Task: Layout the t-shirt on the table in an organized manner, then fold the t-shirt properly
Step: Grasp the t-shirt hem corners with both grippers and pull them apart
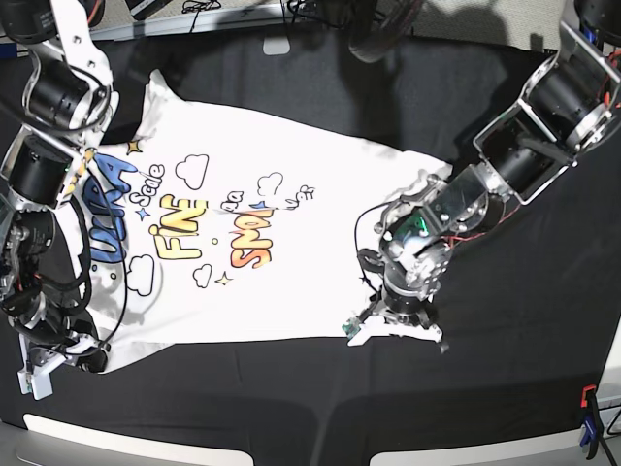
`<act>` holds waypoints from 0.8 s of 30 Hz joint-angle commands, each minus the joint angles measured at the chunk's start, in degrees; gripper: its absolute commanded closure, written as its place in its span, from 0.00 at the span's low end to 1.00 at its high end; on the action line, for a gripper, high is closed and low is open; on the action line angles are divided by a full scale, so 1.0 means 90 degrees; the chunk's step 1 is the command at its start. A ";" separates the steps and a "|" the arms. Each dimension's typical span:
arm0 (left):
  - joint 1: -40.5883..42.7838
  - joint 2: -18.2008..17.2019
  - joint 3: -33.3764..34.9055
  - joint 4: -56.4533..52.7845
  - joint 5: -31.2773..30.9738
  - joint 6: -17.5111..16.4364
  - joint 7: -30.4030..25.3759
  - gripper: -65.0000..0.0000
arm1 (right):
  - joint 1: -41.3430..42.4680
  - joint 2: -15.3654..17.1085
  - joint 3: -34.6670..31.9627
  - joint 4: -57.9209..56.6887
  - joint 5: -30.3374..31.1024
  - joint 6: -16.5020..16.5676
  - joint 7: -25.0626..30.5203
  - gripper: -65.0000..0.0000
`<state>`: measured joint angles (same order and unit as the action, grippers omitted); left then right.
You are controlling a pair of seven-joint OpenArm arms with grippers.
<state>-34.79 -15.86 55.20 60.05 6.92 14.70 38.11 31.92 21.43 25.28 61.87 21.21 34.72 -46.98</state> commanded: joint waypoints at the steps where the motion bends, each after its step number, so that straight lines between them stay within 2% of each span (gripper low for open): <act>1: -0.0313 0.0012 -0.0044 -0.0097 -0.0177 -0.0053 -0.0063 1.00 | 0.0223 0.0104 0.0022 0.0109 0.0134 0.0032 0.0165 1.00; 4: -0.0559 0.0104 -0.0046 -0.0612 -0.0988 -0.0476 -0.0007 1.00 | 0.0211 0.0102 0.0022 0.0109 -0.0053 0.0046 0.0180 1.00; 8: -0.0772 0.0238 -0.0044 -0.1103 -0.1528 -0.0840 -0.0087 1.00 | 0.0134 0.0102 0.0022 0.0109 -0.0223 0.0046 0.0243 1.00; 11: -0.0789 0.0379 -0.0046 -0.1443 -0.1637 -0.0857 -0.0301 1.00 | 0.0102 0.0100 0.0022 0.0012 -0.0321 0.0046 0.0335 1.00; 17: -0.0792 0.0712 -0.0046 -0.1994 -0.1608 -0.0855 -0.0704 1.00 | 0.0163 0.0102 0.0019 -0.0544 -0.0559 0.0041 0.0925 1.00; 24: -0.0753 0.0865 -0.0044 -0.2608 -0.1613 -0.0855 -0.1093 1.00 | 0.0780 0.0117 -0.0100 -0.1642 -0.0862 0.0034 0.1178 1.00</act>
<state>-40.18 -8.05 55.13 36.18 -7.55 6.96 28.05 36.71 21.76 24.38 46.11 12.21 34.68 -38.26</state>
